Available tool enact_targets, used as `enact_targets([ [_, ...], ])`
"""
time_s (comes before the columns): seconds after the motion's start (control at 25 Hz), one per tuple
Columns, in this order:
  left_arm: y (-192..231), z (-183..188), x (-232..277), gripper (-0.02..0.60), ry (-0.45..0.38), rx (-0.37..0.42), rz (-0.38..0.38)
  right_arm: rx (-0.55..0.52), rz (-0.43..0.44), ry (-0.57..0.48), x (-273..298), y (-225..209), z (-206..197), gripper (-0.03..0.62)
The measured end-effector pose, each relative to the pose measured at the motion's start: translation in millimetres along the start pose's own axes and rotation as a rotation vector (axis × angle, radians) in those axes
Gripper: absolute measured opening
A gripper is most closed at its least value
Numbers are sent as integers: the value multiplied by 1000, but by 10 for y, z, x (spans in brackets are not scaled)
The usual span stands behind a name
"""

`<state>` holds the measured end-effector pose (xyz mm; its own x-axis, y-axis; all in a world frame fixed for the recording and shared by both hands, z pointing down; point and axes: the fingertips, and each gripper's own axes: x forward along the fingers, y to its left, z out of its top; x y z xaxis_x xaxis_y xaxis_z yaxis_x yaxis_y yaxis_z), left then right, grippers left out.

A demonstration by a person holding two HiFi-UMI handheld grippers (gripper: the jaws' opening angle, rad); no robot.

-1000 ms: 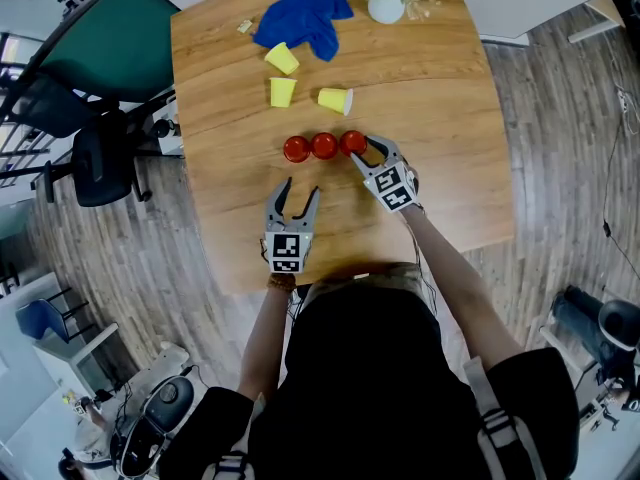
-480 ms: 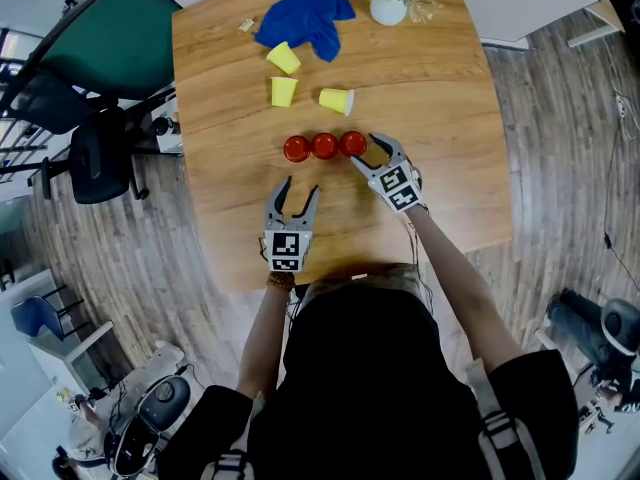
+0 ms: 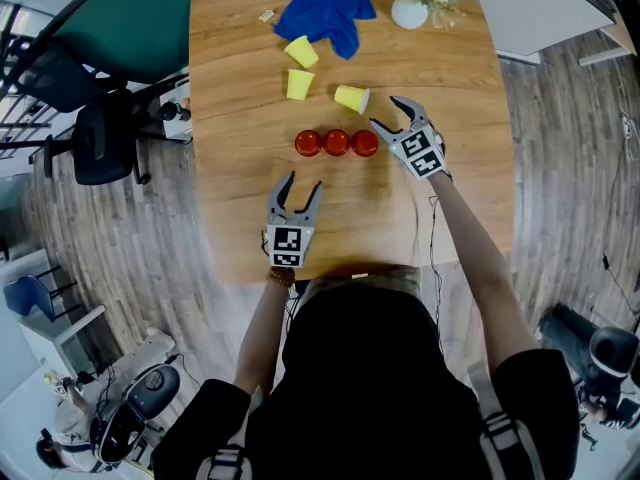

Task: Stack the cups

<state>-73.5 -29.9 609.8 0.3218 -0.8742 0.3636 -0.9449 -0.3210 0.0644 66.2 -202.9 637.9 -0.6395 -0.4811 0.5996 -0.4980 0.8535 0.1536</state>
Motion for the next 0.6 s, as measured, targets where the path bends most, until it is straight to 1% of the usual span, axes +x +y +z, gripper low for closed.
enact_targets([
  [0.12, 4, 6, -14, 256, 3, 1, 2, -29, 44, 39, 223, -68, -19, 309],
  [0.28, 28, 37, -20, 256, 0, 0, 10, -12, 85, 90, 451, -127, -131, 332],
  [0.4, 54, 13, -39, 256, 5, 0, 15, -11, 142, 113, 587, -62, -194, 375],
  [0.48, 66, -14, -50, 256, 11, 0, 17, -18, 162, 122, 667, -45, -236, 388],
  [0.6, 80, -34, -45, 256, 16, -3, 21, -14, 178, 138, 754, -46, -270, 388],
])
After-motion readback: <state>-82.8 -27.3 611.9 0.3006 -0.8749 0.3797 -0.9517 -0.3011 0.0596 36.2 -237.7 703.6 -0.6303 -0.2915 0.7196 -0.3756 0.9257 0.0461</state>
